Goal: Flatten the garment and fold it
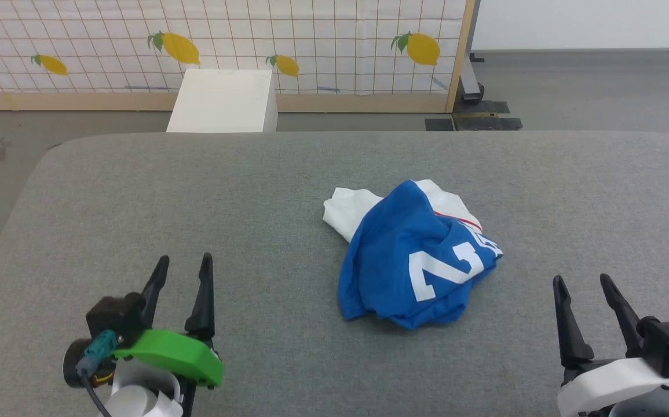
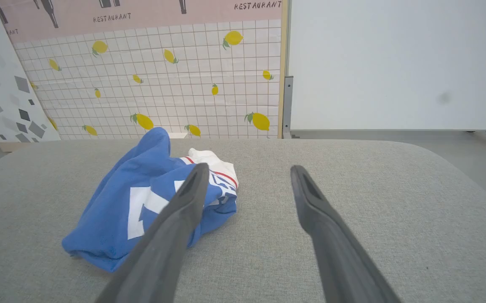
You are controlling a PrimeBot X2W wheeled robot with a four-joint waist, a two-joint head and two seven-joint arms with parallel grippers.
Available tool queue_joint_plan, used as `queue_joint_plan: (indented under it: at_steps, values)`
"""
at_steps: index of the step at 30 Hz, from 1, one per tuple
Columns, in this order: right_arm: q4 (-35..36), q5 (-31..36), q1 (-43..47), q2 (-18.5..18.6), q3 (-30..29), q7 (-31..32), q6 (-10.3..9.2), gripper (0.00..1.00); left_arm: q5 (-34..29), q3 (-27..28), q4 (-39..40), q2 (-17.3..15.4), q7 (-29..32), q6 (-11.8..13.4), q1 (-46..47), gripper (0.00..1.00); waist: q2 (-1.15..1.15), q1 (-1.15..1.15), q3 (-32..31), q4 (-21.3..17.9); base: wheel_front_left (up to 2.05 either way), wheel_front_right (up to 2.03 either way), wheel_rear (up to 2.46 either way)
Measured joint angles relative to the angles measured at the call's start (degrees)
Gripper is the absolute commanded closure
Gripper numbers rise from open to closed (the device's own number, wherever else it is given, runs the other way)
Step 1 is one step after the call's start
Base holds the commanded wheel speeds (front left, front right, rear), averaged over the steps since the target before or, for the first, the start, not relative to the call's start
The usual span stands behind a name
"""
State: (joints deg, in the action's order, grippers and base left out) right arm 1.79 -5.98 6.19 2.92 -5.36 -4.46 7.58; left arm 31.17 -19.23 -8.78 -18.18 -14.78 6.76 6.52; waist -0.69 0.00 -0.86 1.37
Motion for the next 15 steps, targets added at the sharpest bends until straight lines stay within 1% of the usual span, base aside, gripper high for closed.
queue_joint_plan:
  at_steps: [4, 11, 15]
  values:
    - [0.4, 0.0, 0.5, 0.0, 0.3, 0.6, 0.0, 0.0, 0.0, 0.4, -0.7, 0.0, 0.0, -1.1, -1.1, 0.0, 0.0, 0.0, -0.1, 0.0, 0.0, 0.0, 0.0]
    - [0.7, 0.0, 0.7, 0.0, -0.5, 1.6, 0.0, 0.0, 0.0, 1.0, -1.2, 0.4, 0.0, -1.8, -1.3, 0.0, 0.0, 0.0, 0.2, 0.4, 0.0, 0.0, 0.0]
    - [-0.9, -0.2, -0.4, 0.0, -2.0, 3.9, 0.0, 0.0, -0.4, 1.3, -1.1, 1.0, 0.0, -2.3, -1.3, 0.0, 0.0, 0.0, 0.8, 0.9, 0.0, 0.0, 0.0]
